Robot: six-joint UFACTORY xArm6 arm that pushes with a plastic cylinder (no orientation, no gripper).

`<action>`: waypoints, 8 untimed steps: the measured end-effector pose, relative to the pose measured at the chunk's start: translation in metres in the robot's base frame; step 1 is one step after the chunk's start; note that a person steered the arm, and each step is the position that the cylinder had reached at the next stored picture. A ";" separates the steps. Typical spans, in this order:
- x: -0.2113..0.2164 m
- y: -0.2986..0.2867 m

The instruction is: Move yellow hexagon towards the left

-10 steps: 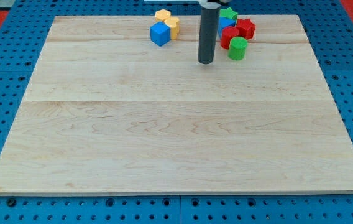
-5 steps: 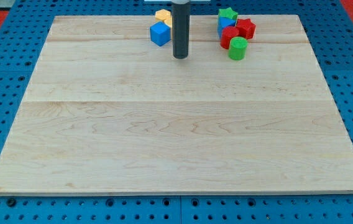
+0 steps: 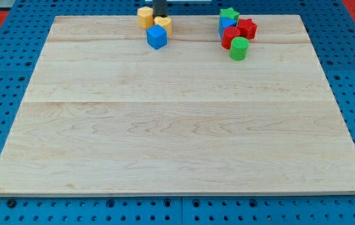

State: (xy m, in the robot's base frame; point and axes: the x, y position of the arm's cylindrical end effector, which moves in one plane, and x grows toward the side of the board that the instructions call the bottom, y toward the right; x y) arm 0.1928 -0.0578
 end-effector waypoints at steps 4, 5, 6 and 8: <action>0.007 -0.052; 0.021 -0.052; 0.021 -0.053; 0.019 -0.046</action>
State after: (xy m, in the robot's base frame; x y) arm 0.2119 -0.1041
